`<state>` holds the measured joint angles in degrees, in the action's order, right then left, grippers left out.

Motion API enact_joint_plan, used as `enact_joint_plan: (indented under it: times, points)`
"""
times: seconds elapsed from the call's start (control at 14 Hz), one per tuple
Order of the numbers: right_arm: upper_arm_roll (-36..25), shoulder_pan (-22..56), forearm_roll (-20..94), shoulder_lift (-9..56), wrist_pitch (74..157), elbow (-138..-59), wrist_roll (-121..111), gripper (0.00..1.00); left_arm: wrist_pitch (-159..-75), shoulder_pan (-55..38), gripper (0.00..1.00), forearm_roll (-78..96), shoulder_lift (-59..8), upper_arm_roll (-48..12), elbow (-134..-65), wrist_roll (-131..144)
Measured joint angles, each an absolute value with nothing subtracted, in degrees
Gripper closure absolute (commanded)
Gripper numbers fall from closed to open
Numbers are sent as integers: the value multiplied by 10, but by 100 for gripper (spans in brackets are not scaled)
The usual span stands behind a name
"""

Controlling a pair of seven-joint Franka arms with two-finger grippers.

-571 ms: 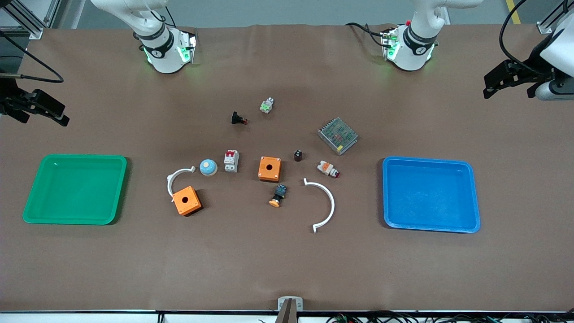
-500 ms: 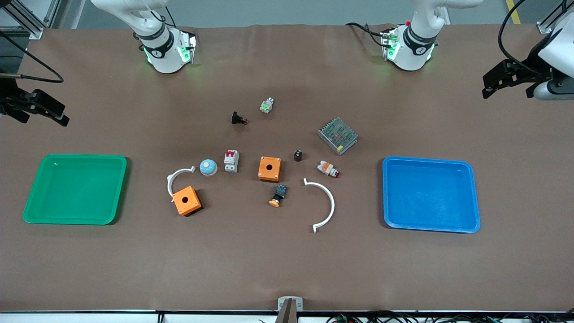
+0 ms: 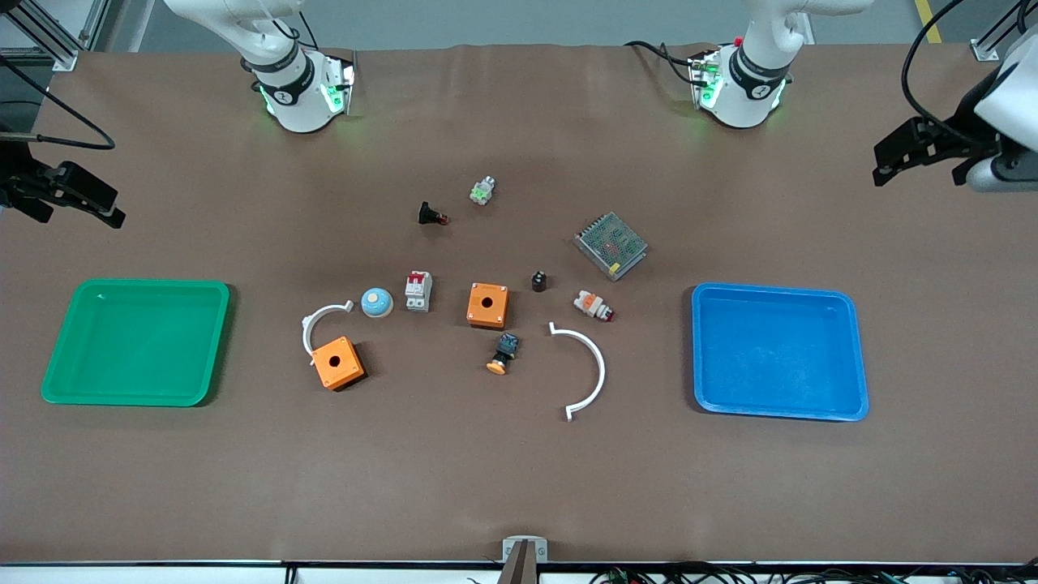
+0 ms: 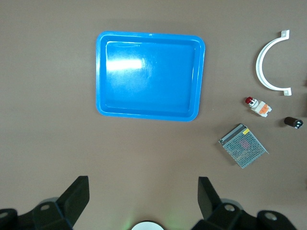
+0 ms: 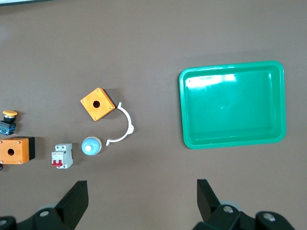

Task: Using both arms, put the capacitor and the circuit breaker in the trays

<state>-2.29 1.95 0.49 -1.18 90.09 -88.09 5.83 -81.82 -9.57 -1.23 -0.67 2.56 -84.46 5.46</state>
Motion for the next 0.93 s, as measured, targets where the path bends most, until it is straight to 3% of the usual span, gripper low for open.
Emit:
enact_joint_plan:
  times: [0.43, 0.93]
  points:
    - [-23, 19, 5, -5, 900, -881, 58, 0, -890, -124, 0, -12, -116, -18, -840, 143]
    - [-11, 64, 5, 70, 905, -881, 57, 0, -1008, -263, 0, -12, -259, -37, -841, 436]
